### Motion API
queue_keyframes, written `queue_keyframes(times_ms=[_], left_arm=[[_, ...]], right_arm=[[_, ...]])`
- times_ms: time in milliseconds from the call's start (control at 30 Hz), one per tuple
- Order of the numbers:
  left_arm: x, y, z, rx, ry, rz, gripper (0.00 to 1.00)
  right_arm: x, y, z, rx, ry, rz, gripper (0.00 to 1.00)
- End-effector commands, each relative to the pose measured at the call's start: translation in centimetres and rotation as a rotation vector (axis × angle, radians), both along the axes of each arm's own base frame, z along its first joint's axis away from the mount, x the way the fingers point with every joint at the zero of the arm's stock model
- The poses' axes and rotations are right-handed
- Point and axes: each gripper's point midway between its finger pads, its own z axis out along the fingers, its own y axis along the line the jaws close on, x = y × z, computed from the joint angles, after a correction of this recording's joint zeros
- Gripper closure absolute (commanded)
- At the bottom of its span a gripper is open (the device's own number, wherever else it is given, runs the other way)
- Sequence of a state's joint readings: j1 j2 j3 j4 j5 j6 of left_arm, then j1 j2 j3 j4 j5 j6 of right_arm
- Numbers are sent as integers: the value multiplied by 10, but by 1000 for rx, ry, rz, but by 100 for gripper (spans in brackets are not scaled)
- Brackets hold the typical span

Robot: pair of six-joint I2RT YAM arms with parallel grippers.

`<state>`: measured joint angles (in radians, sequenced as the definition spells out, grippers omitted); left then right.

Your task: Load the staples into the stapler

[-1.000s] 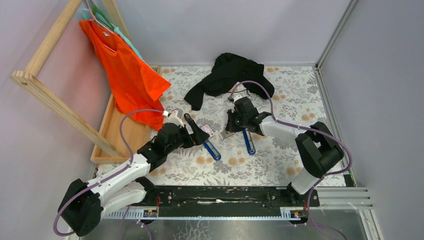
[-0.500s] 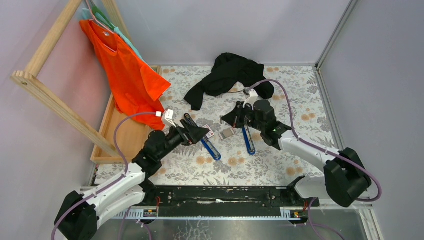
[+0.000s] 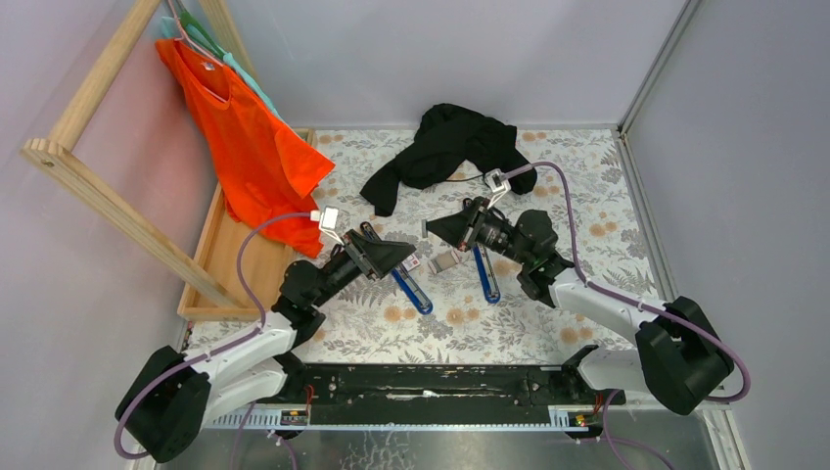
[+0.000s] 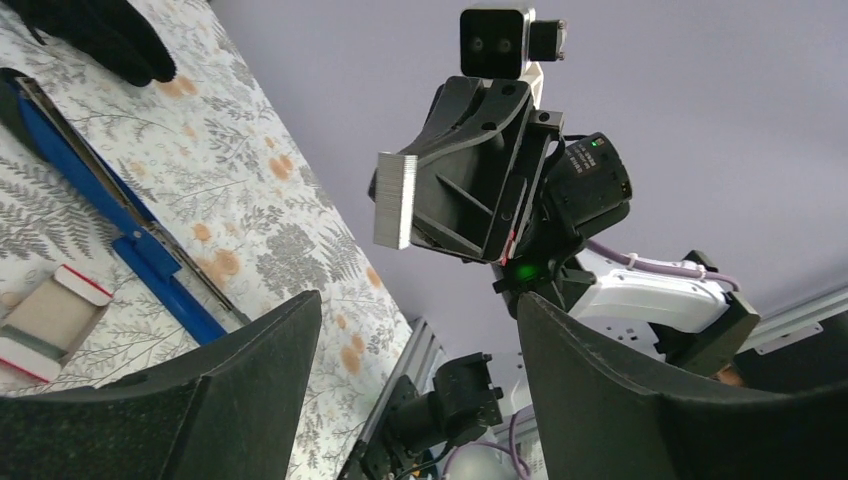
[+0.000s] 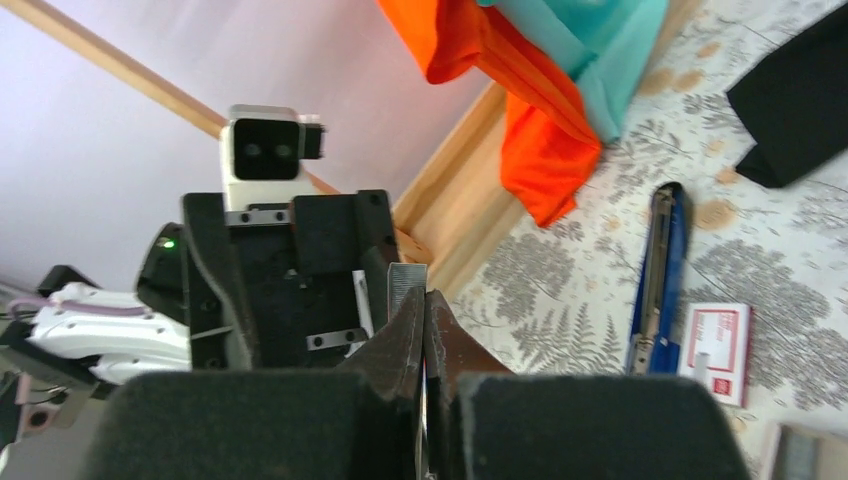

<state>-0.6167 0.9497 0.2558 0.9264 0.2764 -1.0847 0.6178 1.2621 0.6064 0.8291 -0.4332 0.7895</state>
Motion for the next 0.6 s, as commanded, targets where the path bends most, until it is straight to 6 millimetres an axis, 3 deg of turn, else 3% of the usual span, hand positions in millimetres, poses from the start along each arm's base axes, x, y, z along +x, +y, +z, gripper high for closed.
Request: queue_keyframes(times_ms=[0, 567], left_arm=[[-7, 0, 37, -123, -97, -41, 22], [-8, -8, 60, -227, -123, -109, 37]], right_arm=[[-16, 2, 47, 147, -115, 82, 100], [-32, 11, 56, 214, -136, 184, 100]])
